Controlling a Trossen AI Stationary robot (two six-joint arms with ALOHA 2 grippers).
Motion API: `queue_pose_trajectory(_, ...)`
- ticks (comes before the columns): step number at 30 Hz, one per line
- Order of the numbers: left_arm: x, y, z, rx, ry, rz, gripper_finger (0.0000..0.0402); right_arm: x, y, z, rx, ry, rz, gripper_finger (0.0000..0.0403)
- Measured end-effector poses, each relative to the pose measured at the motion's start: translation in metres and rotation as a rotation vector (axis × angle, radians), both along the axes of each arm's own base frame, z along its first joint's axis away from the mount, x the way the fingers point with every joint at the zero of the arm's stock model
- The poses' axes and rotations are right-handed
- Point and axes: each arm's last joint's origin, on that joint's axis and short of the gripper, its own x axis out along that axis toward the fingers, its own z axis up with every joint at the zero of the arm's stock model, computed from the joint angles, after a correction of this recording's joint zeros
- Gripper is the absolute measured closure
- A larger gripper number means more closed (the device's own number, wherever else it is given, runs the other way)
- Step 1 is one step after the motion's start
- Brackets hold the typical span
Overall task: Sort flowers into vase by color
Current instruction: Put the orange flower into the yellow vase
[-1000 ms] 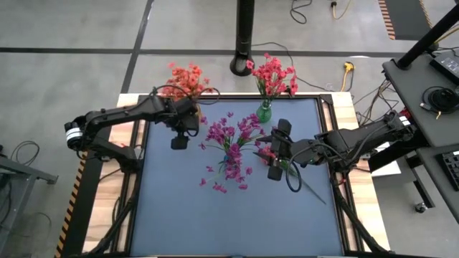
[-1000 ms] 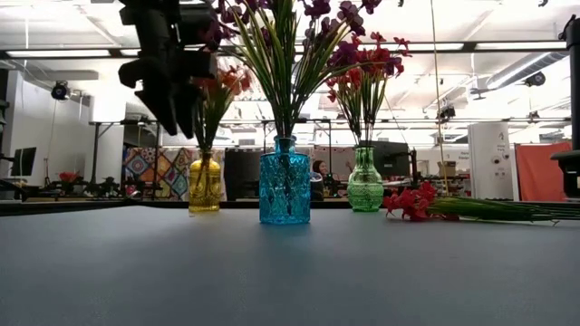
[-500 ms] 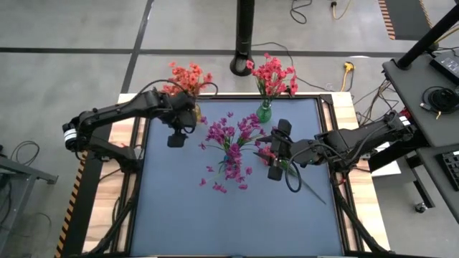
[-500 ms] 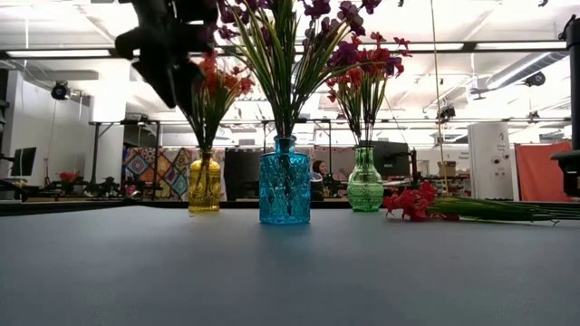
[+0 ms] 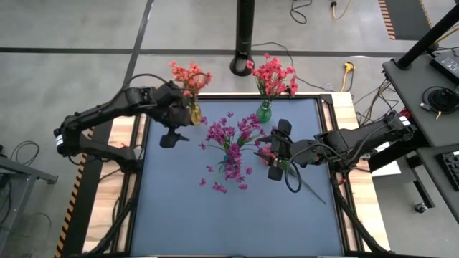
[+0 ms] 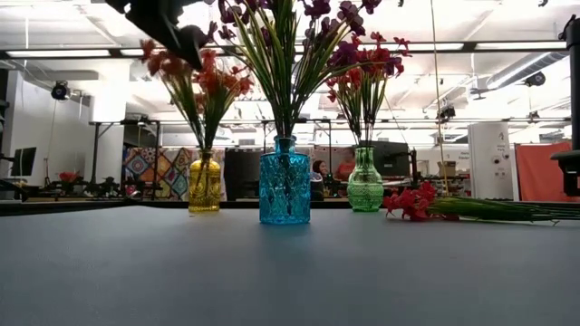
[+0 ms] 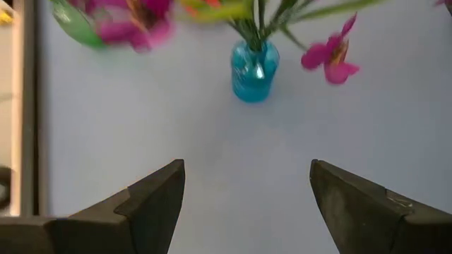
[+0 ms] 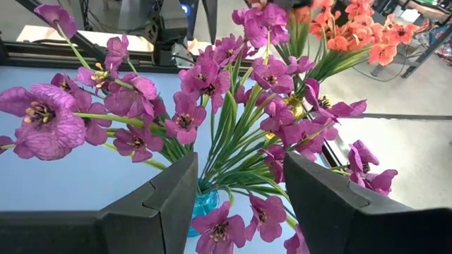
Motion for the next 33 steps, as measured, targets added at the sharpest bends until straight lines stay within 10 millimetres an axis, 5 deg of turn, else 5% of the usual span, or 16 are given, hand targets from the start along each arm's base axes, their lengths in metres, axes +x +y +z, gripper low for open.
queue_pose_trajectory(20, 0.006, 0.006, 0.008, 0.097, -0.194, 0.019, 0.0116, 0.0, 0.0, 0.0, 0.002, 0.0, -0.001, 0.0199)
queue_pose_trajectory(25, 0.006, 0.011, -0.012, 0.146, 0.022, 0.095, 0.0116, 0.0, 0.0, 0.0, 0.004, 0.001, 0.004, 0.0199)
queue_pose_trajectory(30, 0.013, 0.011, 0.014, 0.132, -0.282, -0.021, 0.0116, 0.0, 0.0, 0.0, 0.004, 0.0, 0.003, 0.0199)
queue_pose_trajectory(33, 0.017, 0.013, 0.013, 0.171, -0.327, -0.063, 0.0116, 0.0, 0.0, 0.0, 0.005, 0.0, 0.003, 0.0199)
